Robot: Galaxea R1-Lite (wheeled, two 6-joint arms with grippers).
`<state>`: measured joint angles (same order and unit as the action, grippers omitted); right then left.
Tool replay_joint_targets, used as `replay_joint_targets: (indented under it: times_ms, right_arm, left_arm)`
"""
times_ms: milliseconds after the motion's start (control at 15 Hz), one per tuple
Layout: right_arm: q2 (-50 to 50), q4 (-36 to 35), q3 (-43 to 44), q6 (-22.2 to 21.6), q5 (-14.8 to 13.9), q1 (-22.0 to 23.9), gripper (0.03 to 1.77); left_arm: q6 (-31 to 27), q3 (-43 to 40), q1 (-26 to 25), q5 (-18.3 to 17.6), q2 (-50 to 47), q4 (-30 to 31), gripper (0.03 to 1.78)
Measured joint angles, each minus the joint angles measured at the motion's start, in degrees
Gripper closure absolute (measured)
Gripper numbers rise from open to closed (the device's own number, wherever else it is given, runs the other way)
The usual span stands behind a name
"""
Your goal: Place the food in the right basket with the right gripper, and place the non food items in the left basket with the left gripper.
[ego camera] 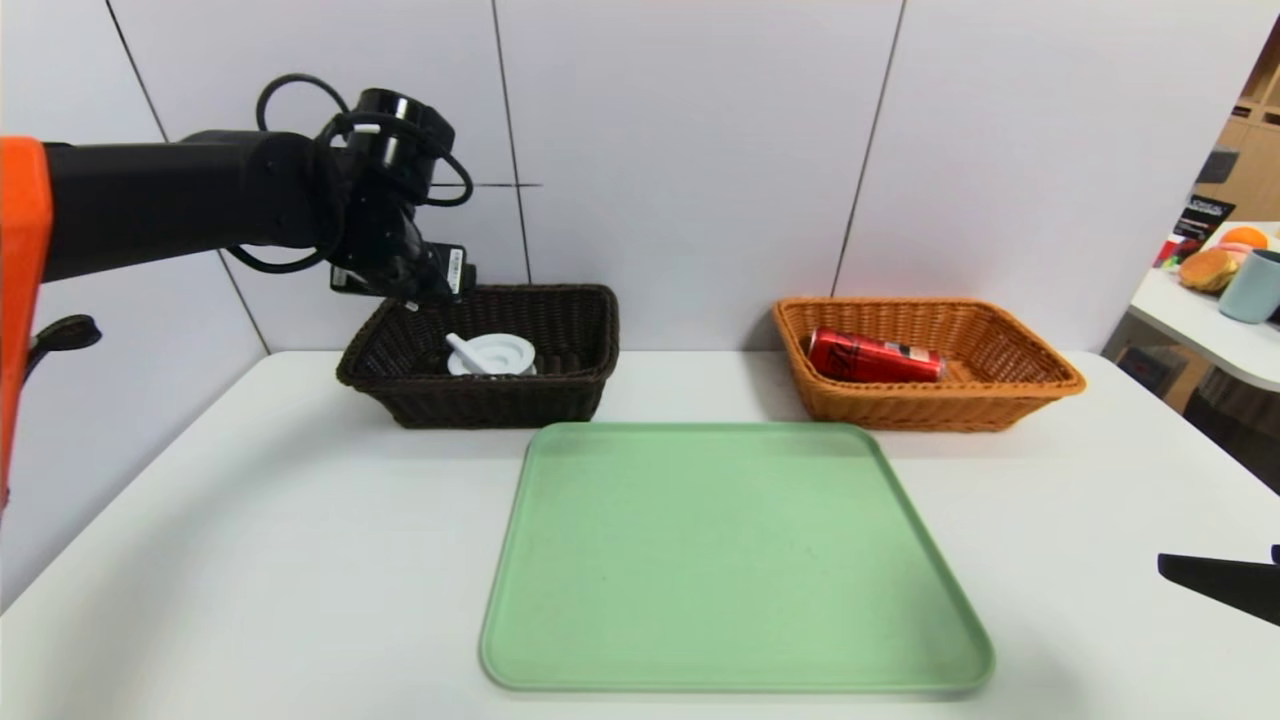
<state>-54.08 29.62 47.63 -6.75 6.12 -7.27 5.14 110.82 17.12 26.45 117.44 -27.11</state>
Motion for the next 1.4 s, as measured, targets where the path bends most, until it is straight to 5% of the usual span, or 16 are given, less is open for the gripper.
replay_joint_targets:
  times_ms: [200, 467, 1000, 1400]
  right_arm:
    - [0.1, 0.0, 0.7, 2.5, -1.8, 0.0, 0.10]
    - [0.2, -0.9, 0.8, 5.9, -3.4, 0.1, 0.10]
    - [0.3, -3.1, 0.1, 7.5, -5.9, 0.1, 0.10]
    - [3.3, -3.0, -2.8, 8.4, -5.0, 2.5, 0.10]
  left_arm:
    - [-11.2, -3.4, -0.4, -6.3, -3.8, 0.0, 0.16]
    - [-9.2, -13.0, -0.4, -9.3, -8.5, 4.5, 0.14]
    - [-3.3, -46.8, 3.4, -2.5, -32.6, 16.4, 0.12]
    - [-3.2, -65.4, -8.2, 0.2, -55.5, 19.9, 0.12]
